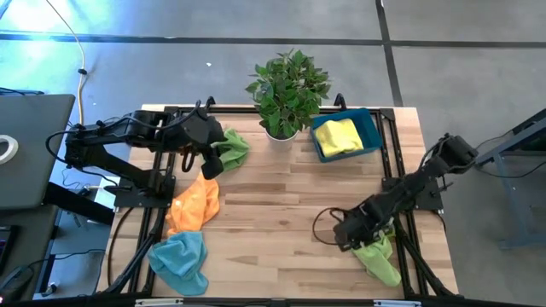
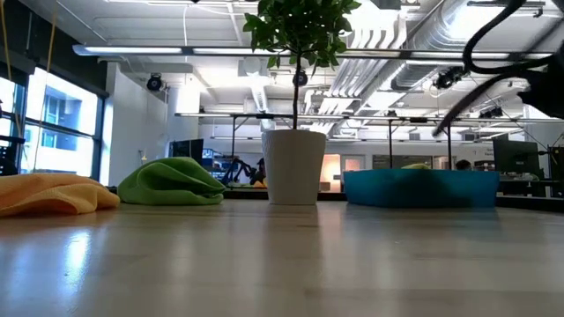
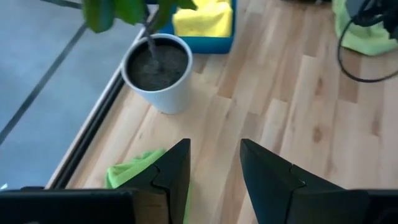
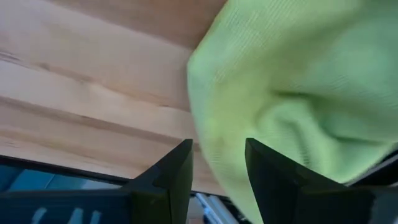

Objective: Sort microfiber towel by color & place in baskets
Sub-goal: Fold the light green towel

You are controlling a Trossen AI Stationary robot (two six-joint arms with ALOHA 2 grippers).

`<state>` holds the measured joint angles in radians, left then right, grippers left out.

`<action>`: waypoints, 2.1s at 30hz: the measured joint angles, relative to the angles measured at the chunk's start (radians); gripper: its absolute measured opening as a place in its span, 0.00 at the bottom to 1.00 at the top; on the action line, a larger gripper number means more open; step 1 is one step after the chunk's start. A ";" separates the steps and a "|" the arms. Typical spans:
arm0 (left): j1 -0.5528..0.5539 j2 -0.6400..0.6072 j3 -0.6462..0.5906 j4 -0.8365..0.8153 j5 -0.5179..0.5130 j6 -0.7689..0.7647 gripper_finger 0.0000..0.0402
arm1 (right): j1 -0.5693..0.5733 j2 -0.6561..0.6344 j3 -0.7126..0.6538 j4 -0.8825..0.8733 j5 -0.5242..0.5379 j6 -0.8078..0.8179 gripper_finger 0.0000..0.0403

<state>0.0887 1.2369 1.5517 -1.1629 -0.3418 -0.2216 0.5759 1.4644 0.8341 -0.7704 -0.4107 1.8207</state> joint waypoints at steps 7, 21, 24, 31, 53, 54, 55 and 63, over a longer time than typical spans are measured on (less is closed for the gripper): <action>-0.010 0.000 0.000 0.000 0.041 0.061 0.33 | 0.030 0.061 0.000 0.038 -0.001 0.060 0.34; -0.085 0.000 0.000 0.000 0.044 0.065 0.33 | -0.027 0.229 0.002 0.223 -0.008 -0.046 0.34; -0.103 0.000 0.000 0.000 0.044 0.048 0.33 | -0.046 0.255 0.006 0.316 -0.021 -0.073 0.34; -0.138 0.000 0.000 0.000 0.044 0.031 0.33 | -0.083 0.267 0.054 0.386 0.203 -0.192 0.34; -0.218 0.000 0.000 0.001 0.044 0.012 0.33 | -0.093 0.273 0.376 0.125 0.595 -0.580 0.34; -0.222 0.000 0.000 0.000 0.043 0.012 0.33 | -0.090 0.273 0.384 0.104 0.585 -0.569 0.34; -0.225 0.000 0.000 0.000 0.043 0.012 0.33 | -0.088 0.273 0.392 0.083 0.564 -0.562 0.34; -0.254 0.000 0.000 0.001 0.044 -0.010 0.33 | -0.051 0.277 0.398 0.009 0.340 -0.446 0.34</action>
<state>-0.1654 1.2369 1.5517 -1.1624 -0.2981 -0.2313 0.5251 1.7418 1.2320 -0.7614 -0.0711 1.3751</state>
